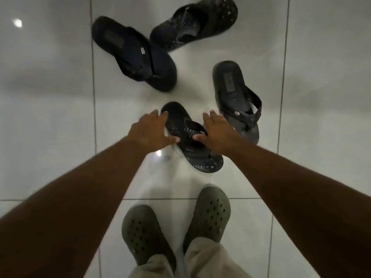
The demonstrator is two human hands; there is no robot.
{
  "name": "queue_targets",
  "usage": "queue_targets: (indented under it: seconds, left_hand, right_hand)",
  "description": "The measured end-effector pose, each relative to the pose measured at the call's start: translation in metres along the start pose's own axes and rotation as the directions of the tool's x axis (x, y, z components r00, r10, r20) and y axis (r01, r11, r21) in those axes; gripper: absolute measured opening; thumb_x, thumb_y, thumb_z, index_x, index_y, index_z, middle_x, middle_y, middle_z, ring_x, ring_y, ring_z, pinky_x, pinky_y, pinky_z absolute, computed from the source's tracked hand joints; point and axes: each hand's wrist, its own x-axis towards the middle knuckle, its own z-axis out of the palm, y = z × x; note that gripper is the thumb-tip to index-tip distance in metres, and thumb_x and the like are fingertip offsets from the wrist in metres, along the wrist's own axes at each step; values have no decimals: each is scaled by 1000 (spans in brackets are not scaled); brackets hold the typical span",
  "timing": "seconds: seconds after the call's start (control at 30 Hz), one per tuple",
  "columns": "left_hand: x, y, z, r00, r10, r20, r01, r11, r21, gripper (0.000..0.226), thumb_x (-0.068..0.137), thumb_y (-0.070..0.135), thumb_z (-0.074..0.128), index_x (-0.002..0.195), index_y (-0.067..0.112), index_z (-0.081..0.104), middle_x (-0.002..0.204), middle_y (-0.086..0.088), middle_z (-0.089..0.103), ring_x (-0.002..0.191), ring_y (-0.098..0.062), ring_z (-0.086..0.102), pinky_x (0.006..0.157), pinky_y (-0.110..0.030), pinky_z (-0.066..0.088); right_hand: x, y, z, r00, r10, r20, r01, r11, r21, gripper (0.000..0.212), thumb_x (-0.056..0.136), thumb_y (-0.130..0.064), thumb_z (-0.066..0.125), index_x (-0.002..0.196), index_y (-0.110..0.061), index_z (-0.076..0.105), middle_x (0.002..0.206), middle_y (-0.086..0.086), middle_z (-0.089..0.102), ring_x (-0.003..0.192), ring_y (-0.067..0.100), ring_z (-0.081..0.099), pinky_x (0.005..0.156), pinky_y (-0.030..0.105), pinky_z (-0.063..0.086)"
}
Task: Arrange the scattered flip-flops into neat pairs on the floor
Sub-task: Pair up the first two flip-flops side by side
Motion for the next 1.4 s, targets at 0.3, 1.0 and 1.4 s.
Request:
queue_targets:
  seconds: [0.3, 1.0, 1.4]
  left_hand:
    - [23, 38, 72, 989, 129, -77, -117, 983, 142, 96, 69, 77, 54, 148, 29, 27, 164, -8, 0, 147, -45, 6, 115, -61, 18]
    - [-2, -142, 27, 995, 82, -62, -84, 996, -34, 95, 71, 65, 65, 150, 29, 27, 164, -4, -8, 150, -34, -2, 119, -52, 18]
    - [-17, -155, 23, 995, 80, 67, -88, 988, 130, 96, 75, 51, 70, 153, 28, 18, 164, -5, -11, 149, -37, -10, 115, -56, 22]
  right_hand:
    - [23, 27, -25, 956, -131, -263, 61, 964, -259, 58, 101, -41, 41, 150, -10, 31, 157, 16, 31, 144, 33, 31, 113, 48, 35]
    - [164, -81, -101, 948, -37, -315, -120, 877, -466, 84, 89, -11, 61, 156, -16, 9, 159, 31, 2, 140, 56, 20, 113, 64, 25]
    - [21, -118, 62, 986, 127, -109, -125, 992, 27, 59, 103, -28, 34, 155, -13, 9, 158, 25, 13, 139, 45, 27, 110, 53, 29]
